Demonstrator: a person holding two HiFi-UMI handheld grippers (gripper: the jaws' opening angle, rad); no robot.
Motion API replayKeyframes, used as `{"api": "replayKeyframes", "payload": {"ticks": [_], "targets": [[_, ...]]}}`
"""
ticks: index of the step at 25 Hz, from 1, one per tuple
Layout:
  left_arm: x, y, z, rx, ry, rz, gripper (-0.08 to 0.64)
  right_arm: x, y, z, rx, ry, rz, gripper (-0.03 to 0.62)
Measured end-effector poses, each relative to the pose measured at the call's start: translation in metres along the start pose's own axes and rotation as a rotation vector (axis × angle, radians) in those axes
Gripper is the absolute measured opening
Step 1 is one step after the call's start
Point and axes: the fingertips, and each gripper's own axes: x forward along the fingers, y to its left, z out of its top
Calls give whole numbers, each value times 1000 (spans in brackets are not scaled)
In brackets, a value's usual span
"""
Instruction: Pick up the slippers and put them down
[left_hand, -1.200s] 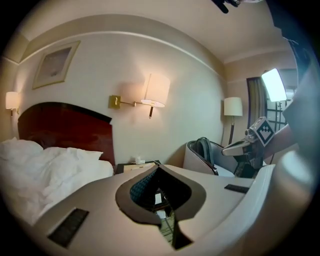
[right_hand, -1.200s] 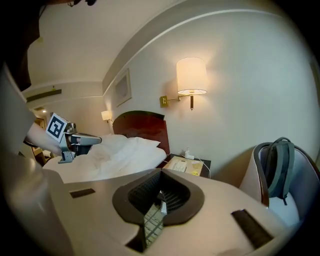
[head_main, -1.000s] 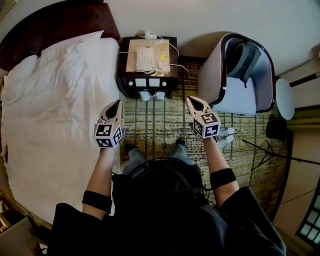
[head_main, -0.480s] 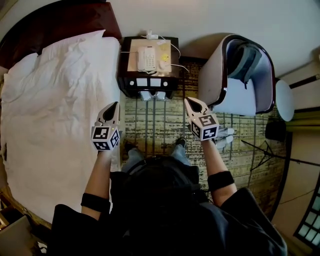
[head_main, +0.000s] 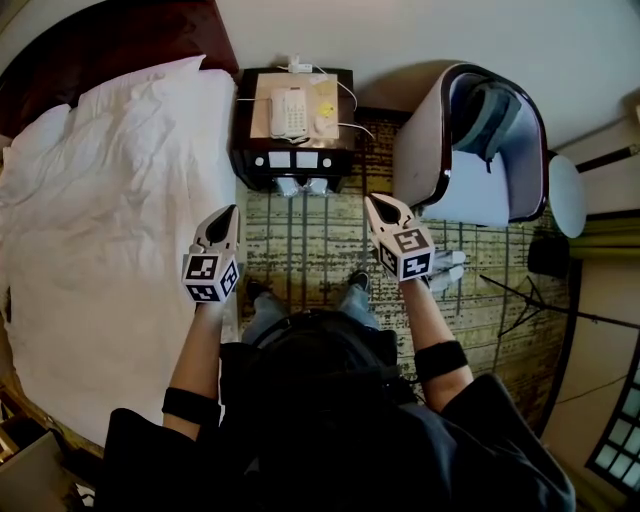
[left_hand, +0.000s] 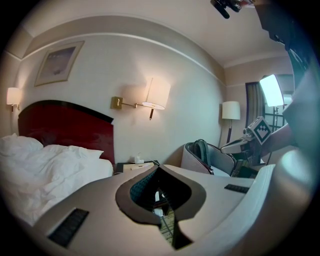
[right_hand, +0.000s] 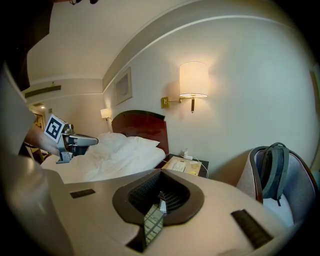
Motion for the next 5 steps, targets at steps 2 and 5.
{"api": "replayKeyframes", "payload": {"ticks": [2, 5], "targets": [[1, -3, -1, 0, 2, -3, 9, -1, -1, -2, 1, 3, 0, 0], [3, -6, -2, 0, 5, -8, 9, -2, -1, -4, -2, 9, 1, 0]]}}
